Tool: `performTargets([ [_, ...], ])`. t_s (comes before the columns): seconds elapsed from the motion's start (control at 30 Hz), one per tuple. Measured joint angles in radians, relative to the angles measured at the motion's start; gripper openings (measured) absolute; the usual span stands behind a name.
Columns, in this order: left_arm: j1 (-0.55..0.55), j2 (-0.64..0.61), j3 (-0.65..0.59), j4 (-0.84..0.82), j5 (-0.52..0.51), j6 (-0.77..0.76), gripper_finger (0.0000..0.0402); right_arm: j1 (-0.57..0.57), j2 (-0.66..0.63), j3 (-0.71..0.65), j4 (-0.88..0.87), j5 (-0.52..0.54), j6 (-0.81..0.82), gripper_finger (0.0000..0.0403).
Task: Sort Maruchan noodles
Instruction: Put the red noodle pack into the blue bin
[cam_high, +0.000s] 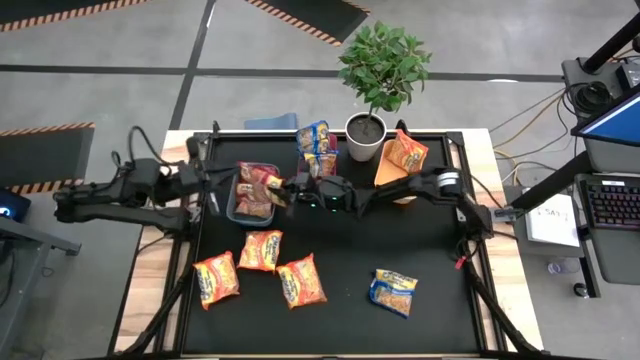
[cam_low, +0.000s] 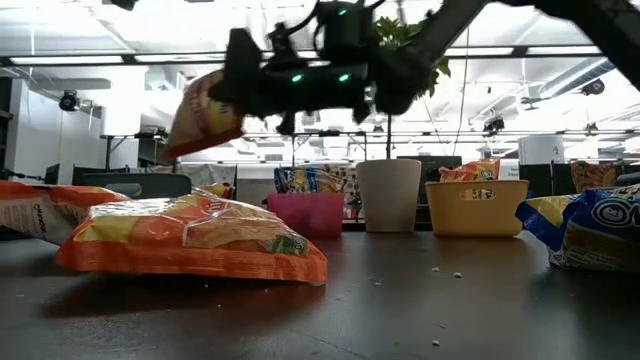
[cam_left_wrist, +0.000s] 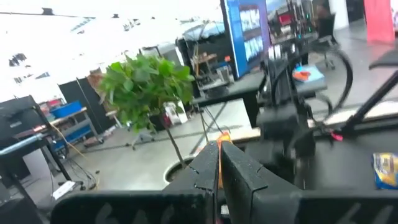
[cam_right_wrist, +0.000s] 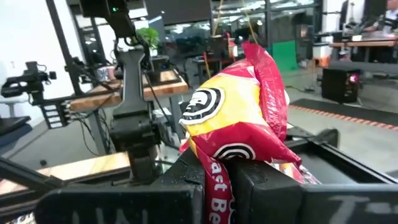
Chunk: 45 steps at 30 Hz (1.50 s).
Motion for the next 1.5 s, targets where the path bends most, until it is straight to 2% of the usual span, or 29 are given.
performTargets([
  [0.2,0.000,-0.054,-0.014,-0.009,0.000,-0.018,0.0000,-0.011,0.136,0.166,0.003,-0.007,-0.012,0.0022],
  [0.53,0.000,-0.094,-0.074,0.008,0.000,-0.026,0.0000,-0.012,0.283,0.316,0.003,-0.006,-0.037,0.0022],
  [0.77,0.000,-0.114,-0.093,0.011,0.001,-0.018,0.0000,-0.003,0.365,0.382,0.018,-0.007,-0.052,0.0022],
  [1.03,0.000,-0.142,-0.105,0.010,0.001,0.000,0.0000,0.002,0.374,0.386,-0.048,-0.007,-0.053,0.0025],
  [1.2,0.000,-0.147,-0.105,0.011,0.001,0.000,0.0000,0.013,0.374,0.386,-0.094,-0.006,-0.056,0.0053],
  [1.5,0.000,-0.145,-0.109,0.010,0.001,0.000,0.0000,0.023,0.337,0.384,-0.192,0.002,-0.118,0.0150],
])
